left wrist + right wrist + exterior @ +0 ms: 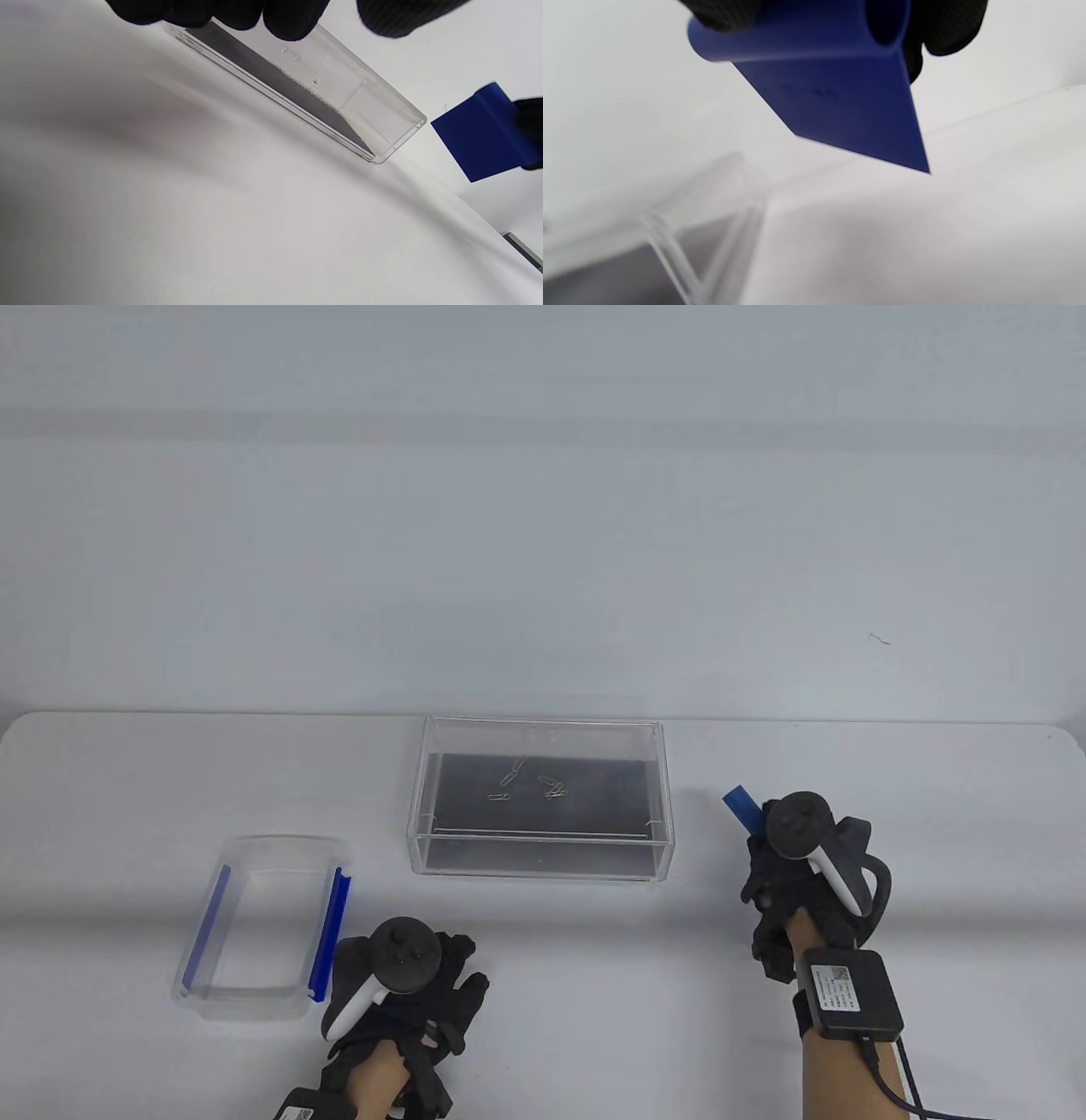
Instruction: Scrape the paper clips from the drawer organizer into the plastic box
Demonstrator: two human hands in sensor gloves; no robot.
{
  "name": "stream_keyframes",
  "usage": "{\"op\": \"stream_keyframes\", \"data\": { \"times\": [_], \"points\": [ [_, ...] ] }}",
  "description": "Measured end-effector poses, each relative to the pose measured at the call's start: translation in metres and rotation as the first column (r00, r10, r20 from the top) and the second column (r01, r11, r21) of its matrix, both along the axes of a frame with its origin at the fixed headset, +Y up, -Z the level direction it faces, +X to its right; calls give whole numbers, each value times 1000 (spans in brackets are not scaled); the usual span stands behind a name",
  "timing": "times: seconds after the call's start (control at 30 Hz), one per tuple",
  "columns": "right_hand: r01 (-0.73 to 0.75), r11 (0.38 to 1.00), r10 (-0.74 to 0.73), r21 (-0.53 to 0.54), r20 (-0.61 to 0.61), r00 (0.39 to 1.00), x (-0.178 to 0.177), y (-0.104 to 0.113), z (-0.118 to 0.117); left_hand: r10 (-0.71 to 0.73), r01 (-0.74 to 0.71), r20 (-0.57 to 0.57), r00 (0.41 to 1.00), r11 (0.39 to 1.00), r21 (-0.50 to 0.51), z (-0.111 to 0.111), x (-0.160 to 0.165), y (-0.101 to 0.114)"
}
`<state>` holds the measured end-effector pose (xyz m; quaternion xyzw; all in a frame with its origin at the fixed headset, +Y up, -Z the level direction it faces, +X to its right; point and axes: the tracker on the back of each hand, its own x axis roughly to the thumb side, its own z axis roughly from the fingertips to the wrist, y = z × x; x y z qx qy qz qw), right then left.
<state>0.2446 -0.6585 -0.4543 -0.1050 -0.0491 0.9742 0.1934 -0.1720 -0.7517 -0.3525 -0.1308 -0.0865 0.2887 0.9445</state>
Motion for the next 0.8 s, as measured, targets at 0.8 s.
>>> {"op": "stream_keyframes", "data": {
  "times": [0.8],
  "points": [
    [555,800,-548,-230,98,831,-100,-20,-65,8,-8,-19,1000,1000,-8,0,-6,6]
  ]
}}
